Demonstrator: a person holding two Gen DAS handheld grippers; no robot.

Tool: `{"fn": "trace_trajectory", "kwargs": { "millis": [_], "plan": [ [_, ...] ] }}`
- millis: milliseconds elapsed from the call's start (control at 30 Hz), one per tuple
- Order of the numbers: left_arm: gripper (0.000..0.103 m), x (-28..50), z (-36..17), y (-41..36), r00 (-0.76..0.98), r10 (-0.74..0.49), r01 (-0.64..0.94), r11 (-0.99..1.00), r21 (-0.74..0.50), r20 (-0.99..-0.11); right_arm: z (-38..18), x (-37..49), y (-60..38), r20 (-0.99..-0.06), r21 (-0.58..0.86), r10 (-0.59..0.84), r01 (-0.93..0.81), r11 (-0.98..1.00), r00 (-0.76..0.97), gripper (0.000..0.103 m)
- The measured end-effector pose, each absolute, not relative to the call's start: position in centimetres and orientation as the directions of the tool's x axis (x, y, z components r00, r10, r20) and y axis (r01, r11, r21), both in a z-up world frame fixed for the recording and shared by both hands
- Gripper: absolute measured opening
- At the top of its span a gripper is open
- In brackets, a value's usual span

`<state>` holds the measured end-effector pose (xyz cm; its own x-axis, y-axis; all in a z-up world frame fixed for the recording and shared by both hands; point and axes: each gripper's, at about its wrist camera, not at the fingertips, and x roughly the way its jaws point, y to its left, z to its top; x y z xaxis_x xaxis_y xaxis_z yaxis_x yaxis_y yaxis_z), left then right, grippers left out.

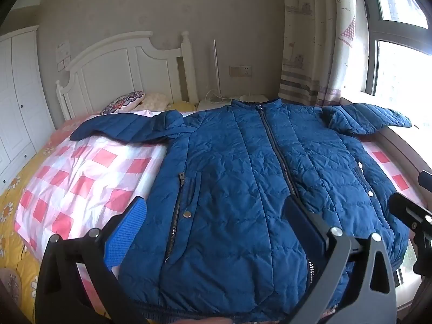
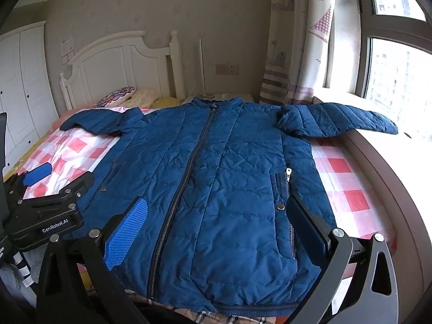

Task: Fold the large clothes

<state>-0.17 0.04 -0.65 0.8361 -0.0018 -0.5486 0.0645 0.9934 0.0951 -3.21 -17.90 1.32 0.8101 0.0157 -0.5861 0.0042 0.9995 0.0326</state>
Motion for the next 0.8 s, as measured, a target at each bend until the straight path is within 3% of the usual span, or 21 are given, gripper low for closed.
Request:
{"fn": "trace_trajectory", "kwargs": {
  "millis": [800],
  "plan": [
    [0.101,-0.05,-0.69,-0.04,0.832,-0.001,0.065,0.993,0.094,-0.555,0.85,-3.03,-18.44,-0.603,0.067,0.038,0.004,0.998,0.797,0.099]
  ]
}}
